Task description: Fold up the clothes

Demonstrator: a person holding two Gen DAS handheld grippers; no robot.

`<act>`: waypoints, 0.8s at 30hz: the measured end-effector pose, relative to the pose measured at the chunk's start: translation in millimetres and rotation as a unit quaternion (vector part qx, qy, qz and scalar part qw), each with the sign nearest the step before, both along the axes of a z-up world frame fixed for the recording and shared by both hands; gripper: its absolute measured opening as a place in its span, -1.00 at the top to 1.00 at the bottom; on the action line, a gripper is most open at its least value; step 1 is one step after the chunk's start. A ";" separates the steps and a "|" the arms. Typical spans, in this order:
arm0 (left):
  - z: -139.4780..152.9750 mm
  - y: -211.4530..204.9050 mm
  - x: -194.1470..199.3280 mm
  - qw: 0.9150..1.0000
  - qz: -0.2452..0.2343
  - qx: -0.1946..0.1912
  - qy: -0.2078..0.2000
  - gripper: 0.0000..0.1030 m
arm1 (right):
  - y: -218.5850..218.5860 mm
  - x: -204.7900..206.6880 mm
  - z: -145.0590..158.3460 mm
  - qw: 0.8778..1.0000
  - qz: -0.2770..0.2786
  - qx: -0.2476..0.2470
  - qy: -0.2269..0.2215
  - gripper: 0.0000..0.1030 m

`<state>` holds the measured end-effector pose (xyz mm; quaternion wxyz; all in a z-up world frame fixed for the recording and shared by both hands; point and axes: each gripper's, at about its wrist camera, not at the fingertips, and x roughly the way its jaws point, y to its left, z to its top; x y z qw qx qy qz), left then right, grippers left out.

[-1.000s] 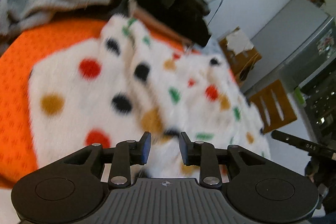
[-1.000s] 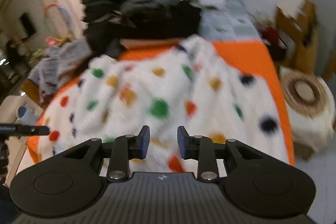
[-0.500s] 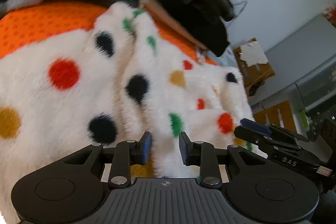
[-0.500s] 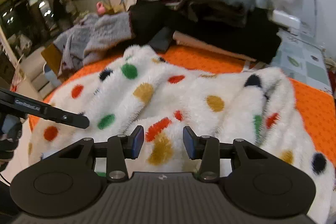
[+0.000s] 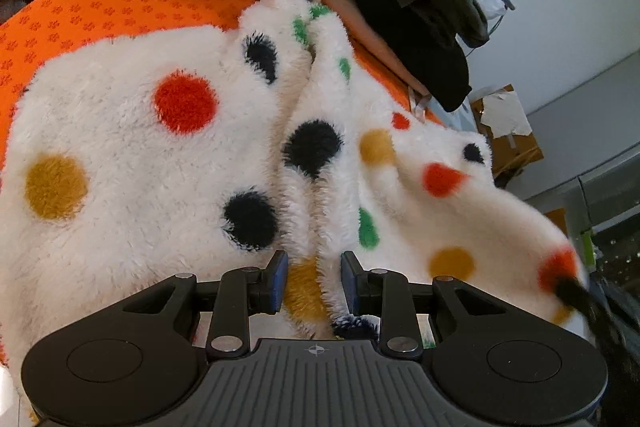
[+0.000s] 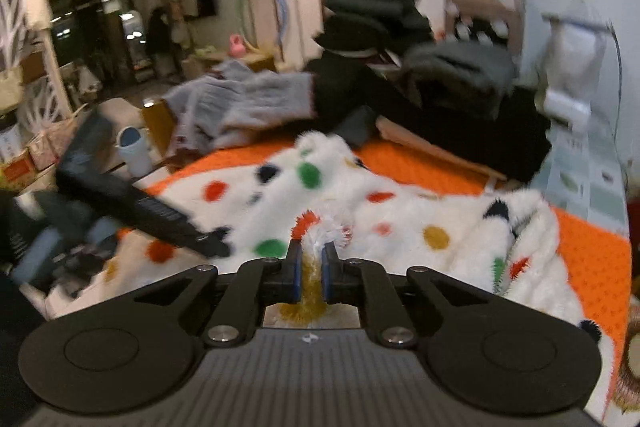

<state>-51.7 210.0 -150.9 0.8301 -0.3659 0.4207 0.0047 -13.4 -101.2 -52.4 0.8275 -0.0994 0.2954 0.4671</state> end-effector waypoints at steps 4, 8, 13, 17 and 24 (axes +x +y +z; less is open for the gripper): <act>25.1 5.1 -4.6 0.999 0.002 -0.004 -0.053 0.41 | -0.3 -38.6 -12.5 0.999 0.022 -0.025 -0.008 0.76; 47.5 -3.5 2.5 0.995 -0.033 0.005 -0.089 0.40 | 5.8 -50.7 -55.1 0.998 -0.006 -0.057 0.034 0.66; 50.9 -28.4 3.5 0.991 -0.088 0.031 -0.097 0.40 | -0.6 -61.1 -40.4 0.998 -0.055 -0.013 0.034 0.49; 42.4 -33.1 -16.1 0.991 -0.097 0.041 -0.085 0.40 | -10.0 -63.8 -14.0 0.994 -0.089 0.064 0.010 0.35; 41.1 -5.1 -55.7 0.993 -0.067 0.063 -0.072 0.28 | 5.2 -36.2 -71.8 0.984 -0.169 0.020 0.046 0.46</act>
